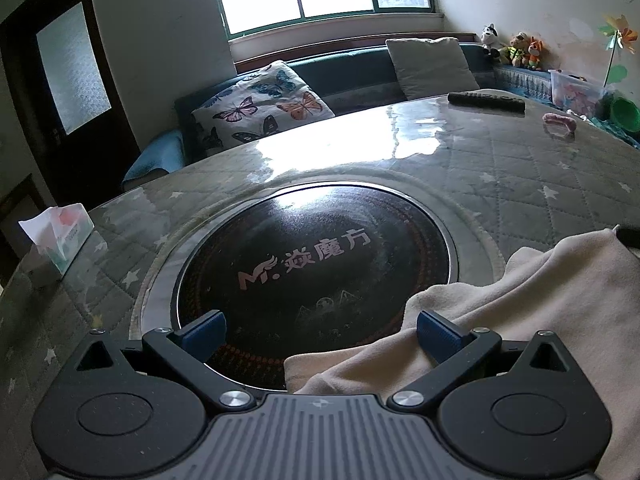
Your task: Fold clothes
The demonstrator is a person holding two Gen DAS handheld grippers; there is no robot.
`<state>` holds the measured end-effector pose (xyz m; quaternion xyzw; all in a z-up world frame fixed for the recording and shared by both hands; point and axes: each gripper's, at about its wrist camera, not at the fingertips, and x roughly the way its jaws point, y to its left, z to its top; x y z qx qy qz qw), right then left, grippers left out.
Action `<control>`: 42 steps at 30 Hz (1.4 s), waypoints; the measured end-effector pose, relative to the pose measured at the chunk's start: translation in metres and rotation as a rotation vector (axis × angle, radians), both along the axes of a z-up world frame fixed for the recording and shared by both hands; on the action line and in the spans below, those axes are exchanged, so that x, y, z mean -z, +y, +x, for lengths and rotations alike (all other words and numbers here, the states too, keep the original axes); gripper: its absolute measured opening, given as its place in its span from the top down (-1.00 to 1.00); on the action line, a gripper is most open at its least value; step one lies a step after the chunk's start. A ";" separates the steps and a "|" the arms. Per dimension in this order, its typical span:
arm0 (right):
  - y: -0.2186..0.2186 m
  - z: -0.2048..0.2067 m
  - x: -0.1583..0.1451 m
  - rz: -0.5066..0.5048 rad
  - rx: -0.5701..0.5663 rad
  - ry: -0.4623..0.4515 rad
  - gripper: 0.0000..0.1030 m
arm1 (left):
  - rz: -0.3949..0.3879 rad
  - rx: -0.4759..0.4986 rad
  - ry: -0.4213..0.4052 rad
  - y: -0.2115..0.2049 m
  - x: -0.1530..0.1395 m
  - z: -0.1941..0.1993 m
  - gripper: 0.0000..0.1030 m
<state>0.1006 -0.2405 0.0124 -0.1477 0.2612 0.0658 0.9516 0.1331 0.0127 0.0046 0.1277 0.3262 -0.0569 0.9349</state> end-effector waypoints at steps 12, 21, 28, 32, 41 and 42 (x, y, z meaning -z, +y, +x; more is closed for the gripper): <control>-0.006 -0.010 -0.003 -0.021 0.028 -0.017 -1.00 | -0.013 -0.030 -0.030 0.012 -0.011 -0.028 -1.00; 0.002 -0.029 -0.008 0.003 -0.027 -0.025 -1.00 | -0.039 -0.084 -0.018 0.036 -0.008 -0.076 -1.00; 0.031 -0.058 -0.017 0.035 -0.182 -0.046 -1.00 | -0.061 -0.082 -0.025 0.044 -0.006 -0.108 -1.00; 0.057 -0.069 -0.014 -0.013 -0.291 -0.050 -1.00 | -0.052 -0.102 -0.038 0.051 -0.005 -0.117 -1.00; 0.099 -0.101 0.002 -0.101 -0.484 -0.029 -1.00 | -0.081 -0.185 -0.034 0.071 -0.004 -0.129 -1.00; 0.101 -0.106 0.002 -0.114 -0.510 -0.038 -1.00 | -0.085 -0.194 -0.035 0.073 -0.004 -0.130 -1.00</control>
